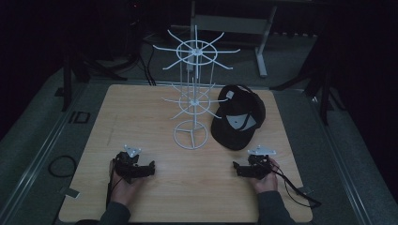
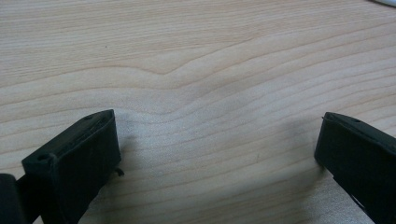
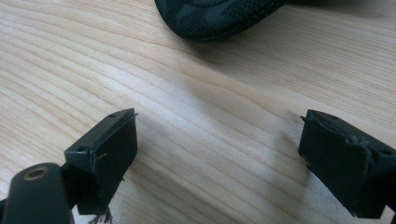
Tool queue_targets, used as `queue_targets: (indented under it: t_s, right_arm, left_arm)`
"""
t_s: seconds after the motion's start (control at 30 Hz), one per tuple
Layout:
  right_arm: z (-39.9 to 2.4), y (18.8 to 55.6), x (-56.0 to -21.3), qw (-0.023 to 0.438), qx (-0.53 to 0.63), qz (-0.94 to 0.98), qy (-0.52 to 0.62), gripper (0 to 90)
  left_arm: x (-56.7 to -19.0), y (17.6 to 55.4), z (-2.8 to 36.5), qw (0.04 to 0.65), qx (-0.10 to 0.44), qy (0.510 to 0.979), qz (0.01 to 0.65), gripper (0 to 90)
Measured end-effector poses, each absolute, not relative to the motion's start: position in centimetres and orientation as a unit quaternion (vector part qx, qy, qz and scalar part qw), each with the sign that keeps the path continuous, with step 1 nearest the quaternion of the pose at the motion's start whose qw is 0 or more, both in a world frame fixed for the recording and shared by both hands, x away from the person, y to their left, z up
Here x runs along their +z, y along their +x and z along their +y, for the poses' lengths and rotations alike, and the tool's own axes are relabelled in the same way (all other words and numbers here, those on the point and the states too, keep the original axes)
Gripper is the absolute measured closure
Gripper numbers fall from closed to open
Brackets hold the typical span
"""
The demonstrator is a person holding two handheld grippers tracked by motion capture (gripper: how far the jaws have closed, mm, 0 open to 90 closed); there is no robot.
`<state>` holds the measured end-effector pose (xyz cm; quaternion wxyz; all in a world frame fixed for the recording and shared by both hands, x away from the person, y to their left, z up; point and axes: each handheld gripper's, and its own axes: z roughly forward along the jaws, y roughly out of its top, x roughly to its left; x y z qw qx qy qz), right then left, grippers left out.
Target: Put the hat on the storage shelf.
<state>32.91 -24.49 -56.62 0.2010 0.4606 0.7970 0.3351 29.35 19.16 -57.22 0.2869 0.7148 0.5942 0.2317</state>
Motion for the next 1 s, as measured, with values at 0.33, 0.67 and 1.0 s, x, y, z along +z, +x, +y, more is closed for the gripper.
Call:
queue_targets:
  t_s: [0.33, 0.67, 1.0]
  right_arm:
    - [-24.43, 32.84, -56.62, 0.197, 0.338, 0.801, 0.453, 11.4]
    - [-24.46, 32.91, -56.61, 0.194, 0.340, 0.806, 0.444, 12.9]
    - [-24.46, 32.99, -56.60, 0.194, 0.341, 0.806, 0.444, 13.5]
  left_arm:
    - [-57.22, 29.36, 19.15, 0.287, 0.232, 0.715, 0.594, 0.0]
    - [-57.22, 29.39, 19.12, 0.287, 0.232, 0.715, 0.594, 0.0]
    - [-57.22, 29.40, 19.11, 0.287, 0.232, 0.715, 0.593, 0.1]
